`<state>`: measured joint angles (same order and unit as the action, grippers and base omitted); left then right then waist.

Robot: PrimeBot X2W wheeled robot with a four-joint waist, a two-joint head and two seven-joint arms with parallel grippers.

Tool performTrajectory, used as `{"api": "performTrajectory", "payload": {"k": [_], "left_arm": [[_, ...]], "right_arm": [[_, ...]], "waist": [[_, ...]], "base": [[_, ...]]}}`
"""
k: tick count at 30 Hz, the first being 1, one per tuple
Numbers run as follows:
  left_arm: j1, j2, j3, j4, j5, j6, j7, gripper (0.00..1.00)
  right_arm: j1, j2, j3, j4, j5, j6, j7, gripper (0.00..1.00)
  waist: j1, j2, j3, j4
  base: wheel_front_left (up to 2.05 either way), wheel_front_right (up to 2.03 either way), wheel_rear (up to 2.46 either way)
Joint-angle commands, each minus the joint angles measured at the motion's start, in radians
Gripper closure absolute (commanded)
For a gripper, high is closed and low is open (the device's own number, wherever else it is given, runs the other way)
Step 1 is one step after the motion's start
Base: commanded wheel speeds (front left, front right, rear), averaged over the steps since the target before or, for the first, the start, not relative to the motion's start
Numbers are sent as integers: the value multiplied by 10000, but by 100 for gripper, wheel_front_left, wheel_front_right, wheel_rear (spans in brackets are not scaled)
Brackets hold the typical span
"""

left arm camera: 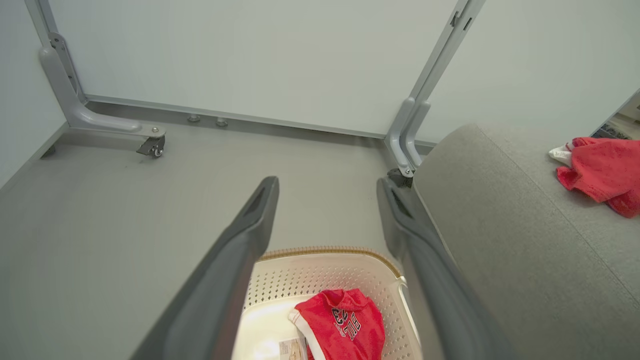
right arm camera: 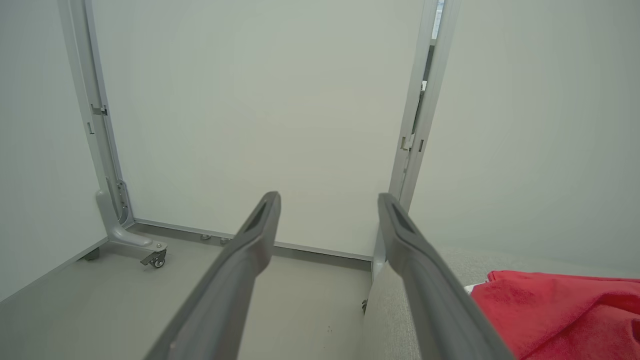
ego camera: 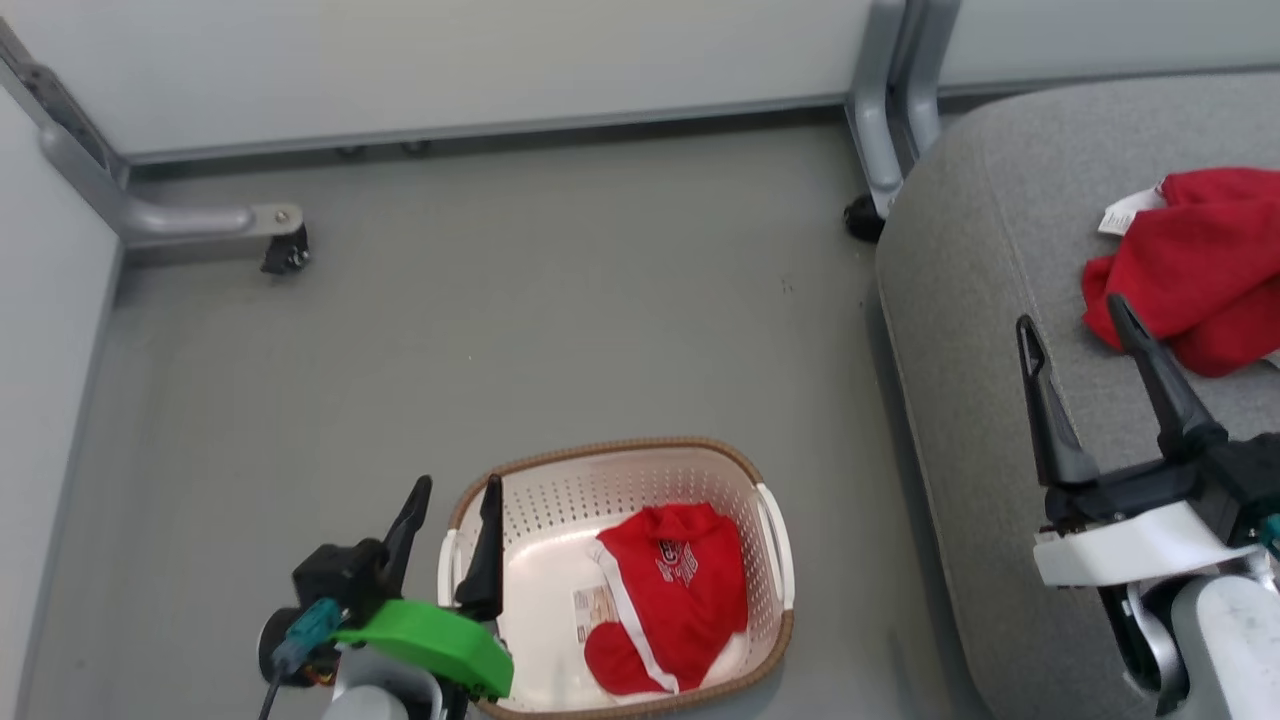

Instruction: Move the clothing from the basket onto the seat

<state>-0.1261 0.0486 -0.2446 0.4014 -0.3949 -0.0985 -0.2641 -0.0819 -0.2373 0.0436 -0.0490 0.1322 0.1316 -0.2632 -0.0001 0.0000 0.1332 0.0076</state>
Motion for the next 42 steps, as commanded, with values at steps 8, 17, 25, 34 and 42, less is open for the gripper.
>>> {"api": "performTrajectory", "payload": {"k": [8, 17, 25, 34, 42], "left_arm": [[-2869, 47, -1292, 3255, 775, -242, -2, 0], [-5233, 56, -2765, 5524, 381, -332, -2, 0], [-6725, 59, -3559, 7323, -658, -329, 39, 0], [-7843, 589, -4093, 8396, -1102, -331, 441, 0], [-8273, 1078, -4380, 8783, -951, -177, 1261, 0]], "right_arm": [[-1344, -104, 243, -583, -71, -18, -24, 0], [-2147, -61, 768, -897, -331, -18, -24, 0], [-2645, 253, 898, -1110, -374, -18, -23, 0], [-3026, 708, 1298, -1221, -274, -18, -23, 0], [-3193, 981, 1560, -1157, -214, -18, -23, 0]], "waist": [[1, 0, 4033, -1097], [1, 0, 6138, -1760], [1, 0, 7440, -2173], [1, 0, 8351, -2688], [1, 0, 8812, -3127]], "base": [[0, 0, 0], [0, 0, 0], [0, 0, 0], [0, 0, 0], [0, 0, 0]]}}
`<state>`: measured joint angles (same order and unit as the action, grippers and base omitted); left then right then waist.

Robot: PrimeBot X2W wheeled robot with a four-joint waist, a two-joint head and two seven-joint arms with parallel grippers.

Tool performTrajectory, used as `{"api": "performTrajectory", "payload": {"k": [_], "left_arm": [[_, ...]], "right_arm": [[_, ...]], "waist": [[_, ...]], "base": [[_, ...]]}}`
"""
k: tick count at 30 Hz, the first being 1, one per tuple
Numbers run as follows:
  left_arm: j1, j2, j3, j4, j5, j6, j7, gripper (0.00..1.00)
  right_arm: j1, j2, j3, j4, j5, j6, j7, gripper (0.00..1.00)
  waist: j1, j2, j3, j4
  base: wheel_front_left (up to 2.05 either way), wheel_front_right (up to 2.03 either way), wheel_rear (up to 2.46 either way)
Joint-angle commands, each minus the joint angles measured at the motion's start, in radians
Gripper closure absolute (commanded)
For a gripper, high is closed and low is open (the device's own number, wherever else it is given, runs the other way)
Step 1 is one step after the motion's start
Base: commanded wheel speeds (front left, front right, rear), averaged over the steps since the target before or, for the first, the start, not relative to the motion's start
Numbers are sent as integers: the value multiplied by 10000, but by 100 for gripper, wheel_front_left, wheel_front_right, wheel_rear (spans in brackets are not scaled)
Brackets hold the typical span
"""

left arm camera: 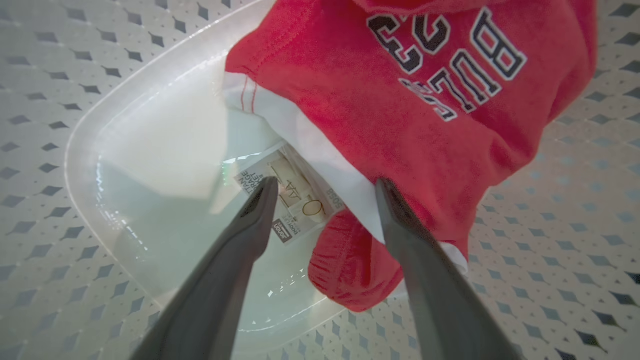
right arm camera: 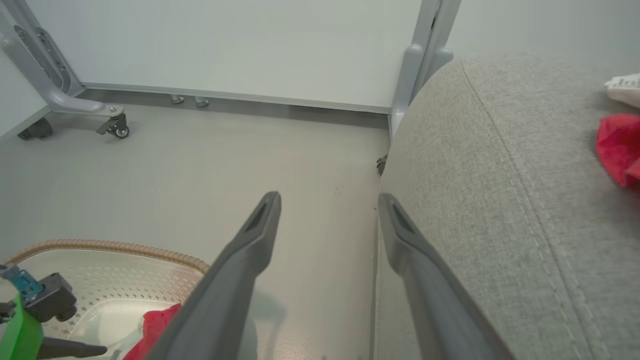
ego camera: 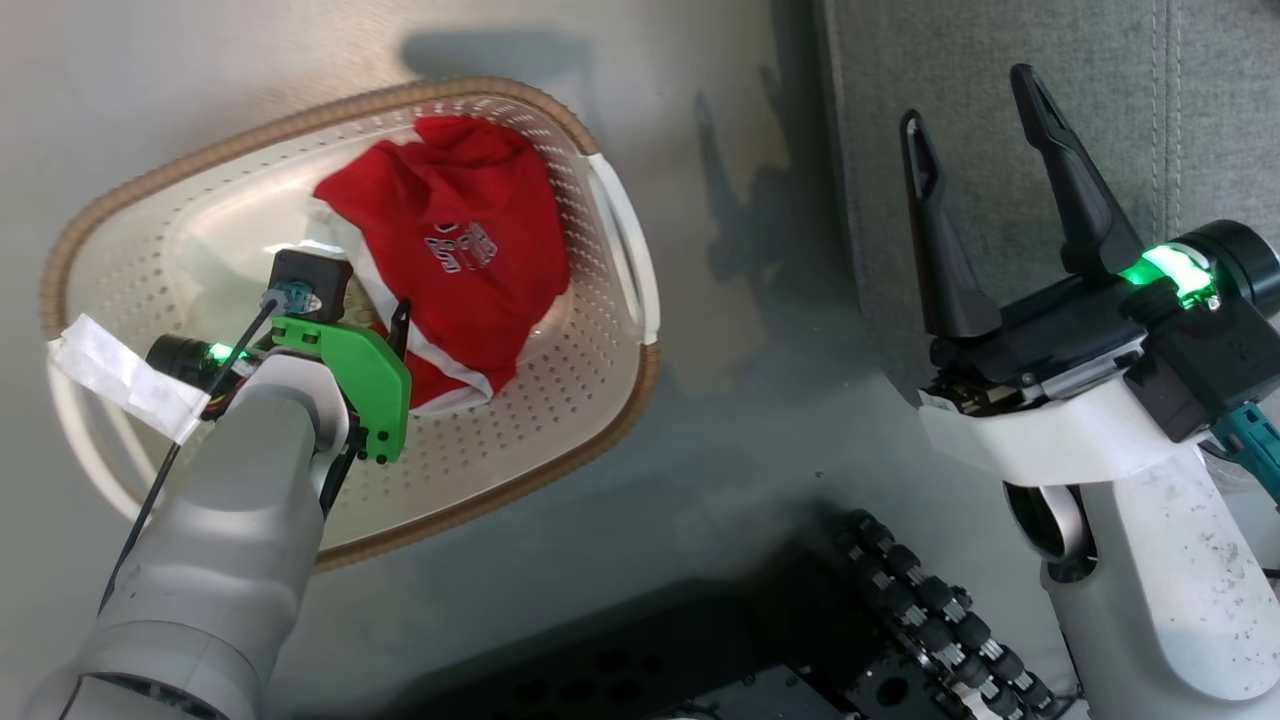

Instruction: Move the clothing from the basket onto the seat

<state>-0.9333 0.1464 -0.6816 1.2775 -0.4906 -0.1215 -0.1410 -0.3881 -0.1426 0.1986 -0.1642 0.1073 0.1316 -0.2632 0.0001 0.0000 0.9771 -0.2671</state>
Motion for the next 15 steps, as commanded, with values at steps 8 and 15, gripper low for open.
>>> {"api": "performTrajectory", "payload": {"k": [8, 15], "left_arm": [[-457, 266, 28, 83, -190, 37, 343, 0], [-685, 68, 240, 51, -741, -97, 466, 0]], "right_arm": [[-187, 167, 253, 39, 73, -18, -23, 0], [-247, 87, 494, 44, -3, -18, -23, 0]], "waist": [[-1, 0, 622, -605], [-1, 0, 780, -651]], "base": [[0, 0, 0], [0, 0, 0]]}}
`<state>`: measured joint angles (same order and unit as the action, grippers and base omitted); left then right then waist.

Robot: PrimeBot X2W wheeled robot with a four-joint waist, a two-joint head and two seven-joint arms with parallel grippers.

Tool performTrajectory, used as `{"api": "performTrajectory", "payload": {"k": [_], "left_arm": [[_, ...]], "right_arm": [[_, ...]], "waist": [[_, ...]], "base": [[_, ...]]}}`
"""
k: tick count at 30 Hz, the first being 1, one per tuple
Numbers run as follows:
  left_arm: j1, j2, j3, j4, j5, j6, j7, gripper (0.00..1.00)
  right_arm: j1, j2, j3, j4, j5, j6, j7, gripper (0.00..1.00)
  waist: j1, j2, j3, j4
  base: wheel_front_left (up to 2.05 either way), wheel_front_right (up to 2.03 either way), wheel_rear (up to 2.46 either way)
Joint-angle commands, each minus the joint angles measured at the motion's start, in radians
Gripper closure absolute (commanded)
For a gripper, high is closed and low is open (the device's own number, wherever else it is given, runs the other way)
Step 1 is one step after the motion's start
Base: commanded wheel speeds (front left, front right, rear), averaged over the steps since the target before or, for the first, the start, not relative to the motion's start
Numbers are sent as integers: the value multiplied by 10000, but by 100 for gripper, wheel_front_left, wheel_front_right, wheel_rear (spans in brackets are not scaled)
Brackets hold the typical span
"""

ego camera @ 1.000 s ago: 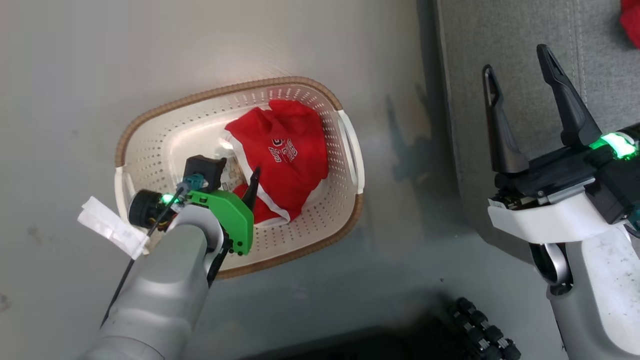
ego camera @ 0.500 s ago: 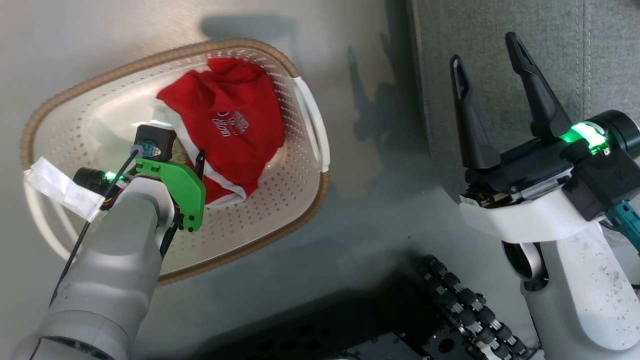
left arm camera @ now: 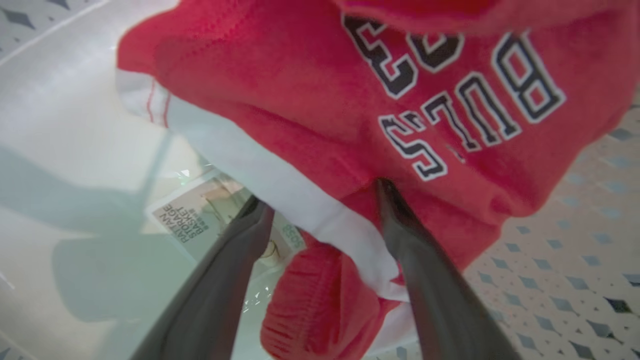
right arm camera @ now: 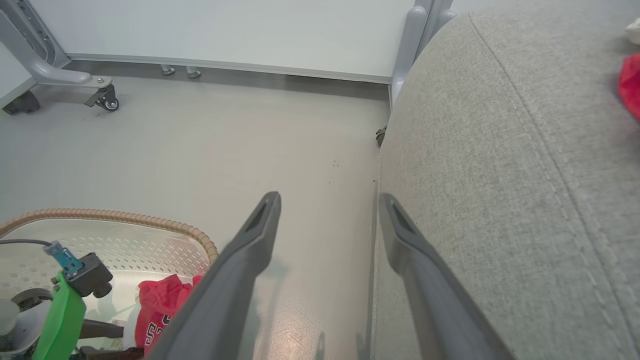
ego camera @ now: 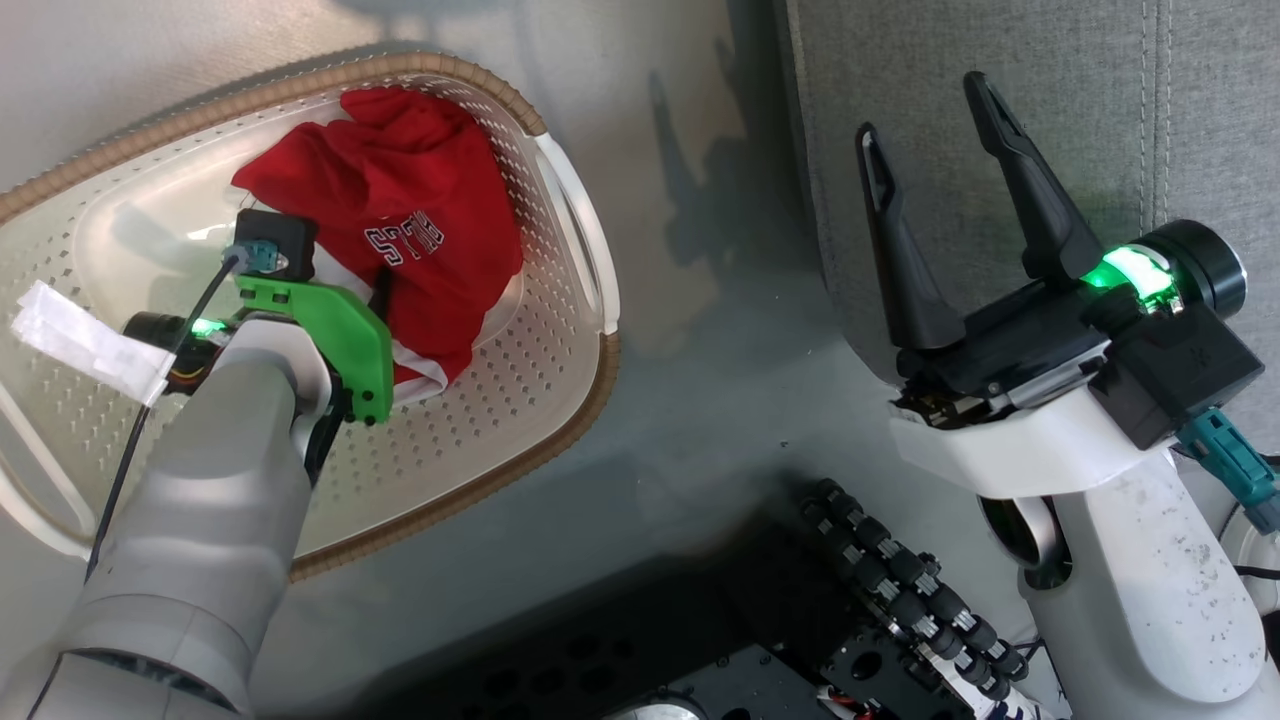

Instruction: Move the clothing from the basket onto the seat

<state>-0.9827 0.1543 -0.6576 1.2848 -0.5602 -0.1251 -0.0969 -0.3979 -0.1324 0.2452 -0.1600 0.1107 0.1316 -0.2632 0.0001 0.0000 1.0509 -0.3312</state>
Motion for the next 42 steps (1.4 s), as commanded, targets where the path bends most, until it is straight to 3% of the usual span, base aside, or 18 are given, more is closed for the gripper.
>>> {"api": "performTrajectory", "payload": {"k": [1, 15, 32, 33, 34, 35, 42], "left_arm": [[-210, -62, -19, -98, -160, -57, 59, 0], [-514, -438, -945, -1008, -1639, -69, 688, 0], [-1138, -902, -2091, -69, -1464, 91, 1307, 0], [-1078, -945, -2137, -53, -1562, 44, 1449, 42], [-1071, -955, -2167, -49, -1585, 30, 1480, 53], [-1055, -964, -2206, -43, -1618, 19, 1538, 100], [-1184, -923, -2280, -12, -1827, -62, 1507, 100]], "right_arm": [[-153, -38, 56, -17, -60, -18, -23, 0], [190, -311, 40, -378, -200, -18, -23, 0], [609, -410, 138, -752, -321, -18, -23, 0], [617, -409, 155, -766, -335, -18, -23, 0], [617, -413, 166, -768, -343, -18, -23, 0], [615, -406, 167, -778, -351, -18, -23, 0], [476, -398, 63, -791, -345, -18, -23, 0]], "waist": [[-1, 0, 73, -6], [-1, 0, 384, 251], [-1, 0, 485, 312], [-1, 0, 485, 302], [-1, 0, 483, 300], [-1, 0, 481, 298], [-1, 0, 454, 307]], "base": [[0, 0, 0], [0, 0, 0], [0, 0, 0], [0, 0, 0], [0, 0, 0], [0, 0, 0], [0, 0, 0]]}}
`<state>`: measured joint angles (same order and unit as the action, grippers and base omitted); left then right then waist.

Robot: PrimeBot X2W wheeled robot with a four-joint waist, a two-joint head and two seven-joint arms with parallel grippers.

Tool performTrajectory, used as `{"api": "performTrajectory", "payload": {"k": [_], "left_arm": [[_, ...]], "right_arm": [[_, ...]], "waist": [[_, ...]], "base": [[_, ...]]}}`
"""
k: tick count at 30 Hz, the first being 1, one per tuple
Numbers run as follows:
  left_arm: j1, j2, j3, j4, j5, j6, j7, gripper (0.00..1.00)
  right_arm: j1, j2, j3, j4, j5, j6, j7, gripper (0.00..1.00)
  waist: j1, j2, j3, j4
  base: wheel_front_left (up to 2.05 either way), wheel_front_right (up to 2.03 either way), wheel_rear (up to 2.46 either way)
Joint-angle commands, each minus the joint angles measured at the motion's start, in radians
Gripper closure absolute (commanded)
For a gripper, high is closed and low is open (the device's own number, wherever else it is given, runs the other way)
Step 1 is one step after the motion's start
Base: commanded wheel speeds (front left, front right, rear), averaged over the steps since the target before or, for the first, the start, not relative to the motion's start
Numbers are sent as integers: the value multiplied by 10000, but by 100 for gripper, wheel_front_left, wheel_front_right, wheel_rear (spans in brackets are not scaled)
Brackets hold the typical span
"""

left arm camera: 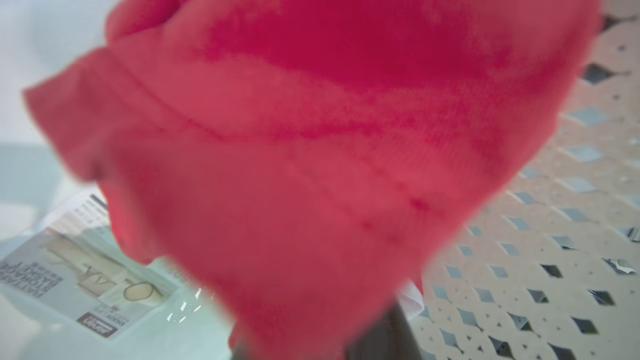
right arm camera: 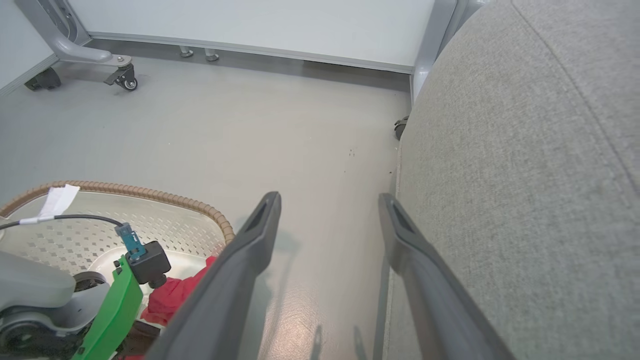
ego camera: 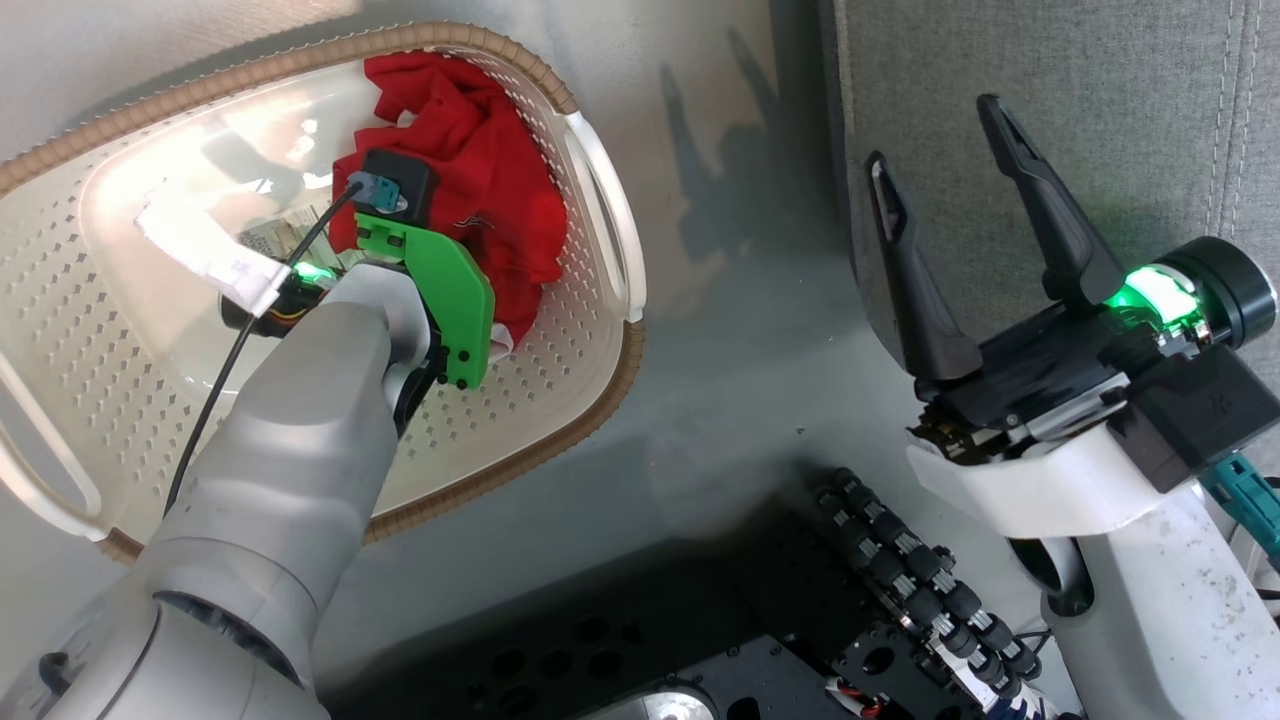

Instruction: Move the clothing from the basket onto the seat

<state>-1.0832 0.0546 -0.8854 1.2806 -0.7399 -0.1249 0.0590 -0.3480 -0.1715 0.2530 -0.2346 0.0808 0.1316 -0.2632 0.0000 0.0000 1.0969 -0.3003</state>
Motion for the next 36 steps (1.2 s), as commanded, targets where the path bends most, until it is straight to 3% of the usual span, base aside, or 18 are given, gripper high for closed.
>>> {"api": "performTrajectory", "payload": {"k": [1, 14, 25, 36], "left_arm": [[-186, 142, -4, 34, -70, -55, -71, 100], [191, 858, -35, 71, -387, -64, -323, 100], [1412, 1165, -47, -229, -1080, -66, -1016, 100], [2866, 1719, -308, -1619, -2173, -67, -2444, 100]], "right_arm": [[-79, 3, -25, -16, -47, -18, -23, 0], [-905, 177, -25, 203, 5, -18, -23, 0], [-534, 151, -320, 561, -62, -18, -25, 0], [429, -60, -325, 1057, 77, -18, -23, 0]], "waist": [[0, 0, -26, -15], [0, 0, -827, -341], [0, 0, -2992, 43], [0, 0, -5564, 633]], "base": [[0, 0, 0], [0, 0, 0], [0, 0, 0], [0, 0, 0]]}}
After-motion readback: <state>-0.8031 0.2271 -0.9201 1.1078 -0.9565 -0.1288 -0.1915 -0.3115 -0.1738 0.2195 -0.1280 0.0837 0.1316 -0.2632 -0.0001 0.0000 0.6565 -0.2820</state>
